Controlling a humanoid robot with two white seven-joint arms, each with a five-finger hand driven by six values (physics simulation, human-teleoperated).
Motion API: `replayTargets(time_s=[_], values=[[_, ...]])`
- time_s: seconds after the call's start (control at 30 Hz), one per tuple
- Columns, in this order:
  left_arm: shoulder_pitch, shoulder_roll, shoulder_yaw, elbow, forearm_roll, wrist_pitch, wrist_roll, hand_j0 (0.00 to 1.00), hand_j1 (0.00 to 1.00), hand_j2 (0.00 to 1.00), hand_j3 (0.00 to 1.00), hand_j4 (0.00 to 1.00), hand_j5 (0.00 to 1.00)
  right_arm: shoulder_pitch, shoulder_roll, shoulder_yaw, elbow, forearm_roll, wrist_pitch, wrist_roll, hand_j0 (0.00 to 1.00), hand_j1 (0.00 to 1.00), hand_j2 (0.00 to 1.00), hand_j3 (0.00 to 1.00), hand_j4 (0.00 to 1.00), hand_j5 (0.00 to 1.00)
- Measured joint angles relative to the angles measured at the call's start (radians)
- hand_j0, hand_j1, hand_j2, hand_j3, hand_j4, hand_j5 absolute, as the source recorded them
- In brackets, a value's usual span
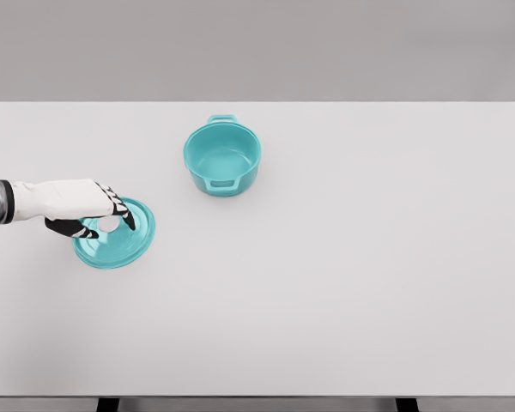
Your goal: Cover the pot with left arm
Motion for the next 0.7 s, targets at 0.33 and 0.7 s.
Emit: replayTargets(time_s=[0.33,0.7], values=[[0.002,-0.004,-0.006,0.0,-0.001,0.001,0.0,0.68,0.68,0.68,0.68,0.68,0.68,0.0,0.0,0.0,0.0,0.0,0.0,0.0,1.0,1.0,1.0,1.0,1.0,1.0],[0.002,-0.005,-0.012,0.001,0.001,0.005,0.001,0.61,0.61,0.61,0.61,0.61,0.61,0.0,0.0,0.0,0.0,0.0,0.0,0.0,1.0,1.0,1.0,1.0,1.0,1.0]])
